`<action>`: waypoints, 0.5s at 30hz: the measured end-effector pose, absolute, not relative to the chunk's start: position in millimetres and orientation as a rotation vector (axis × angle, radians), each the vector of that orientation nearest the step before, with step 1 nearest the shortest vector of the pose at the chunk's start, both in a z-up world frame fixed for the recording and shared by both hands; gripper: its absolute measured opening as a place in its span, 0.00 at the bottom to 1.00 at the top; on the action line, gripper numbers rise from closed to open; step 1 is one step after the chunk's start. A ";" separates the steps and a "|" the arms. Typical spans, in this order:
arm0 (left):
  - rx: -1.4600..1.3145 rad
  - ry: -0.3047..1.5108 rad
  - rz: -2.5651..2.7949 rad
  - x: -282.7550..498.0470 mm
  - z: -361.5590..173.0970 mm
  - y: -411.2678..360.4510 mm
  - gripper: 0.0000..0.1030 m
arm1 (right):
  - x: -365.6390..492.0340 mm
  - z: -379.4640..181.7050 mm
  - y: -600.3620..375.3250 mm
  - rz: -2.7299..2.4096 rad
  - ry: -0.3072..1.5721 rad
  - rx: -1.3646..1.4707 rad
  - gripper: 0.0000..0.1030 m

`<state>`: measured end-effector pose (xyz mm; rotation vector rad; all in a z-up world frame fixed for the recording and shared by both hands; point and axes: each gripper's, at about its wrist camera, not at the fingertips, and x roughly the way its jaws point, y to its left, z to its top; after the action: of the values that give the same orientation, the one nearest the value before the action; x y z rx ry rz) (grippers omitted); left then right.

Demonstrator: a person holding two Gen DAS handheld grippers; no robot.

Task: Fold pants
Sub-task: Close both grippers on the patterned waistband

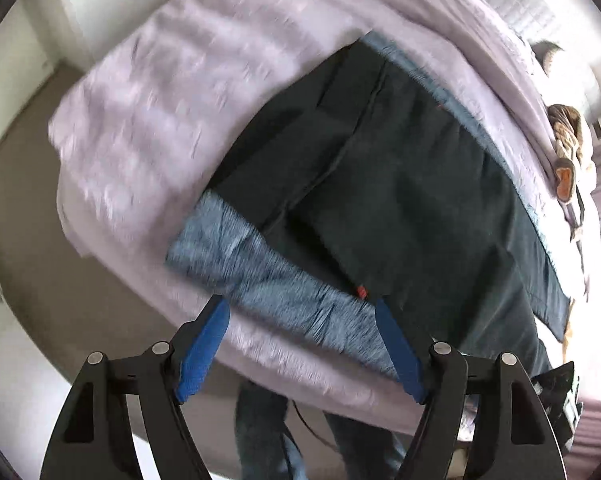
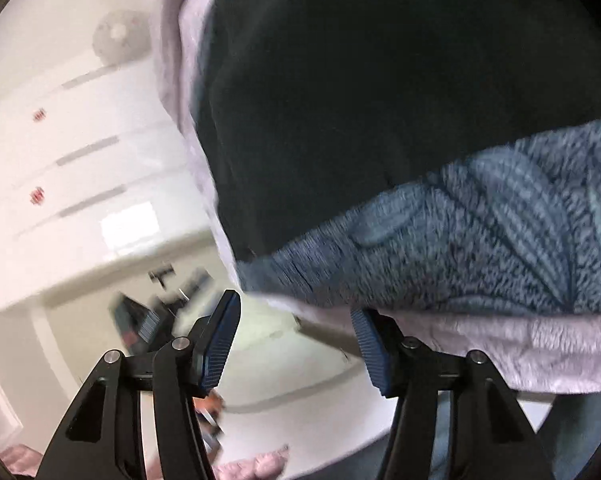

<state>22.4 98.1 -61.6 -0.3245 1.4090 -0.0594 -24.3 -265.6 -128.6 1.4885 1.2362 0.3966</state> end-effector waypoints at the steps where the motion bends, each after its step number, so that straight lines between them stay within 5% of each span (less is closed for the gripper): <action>1: -0.329 1.419 -0.061 19.3 -65.3 97.7 0.74 | -25.1 -127.2 -270.6 0.391 1.196 1.497 0.59; 6: -0.374 1.442 -0.090 3.4 -76.1 95.9 0.74 | -15.7 -132.2 -264.7 0.369 1.239 1.460 0.57; 8: -0.416 1.445 -0.101 -0.2 -78.3 95.9 0.74 | -10.1 -129.4 -259.2 0.381 1.221 1.481 0.30; 15: -0.617 1.420 -0.106 11.5 -89.0 89.1 0.74 | 0.4 -93.9 -271.5 0.436 1.118 1.412 0.29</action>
<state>11.5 89.1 -89.0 -0.6166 1.4198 -0.1055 0.4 -271.5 -93.9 1.4118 1.1177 0.4355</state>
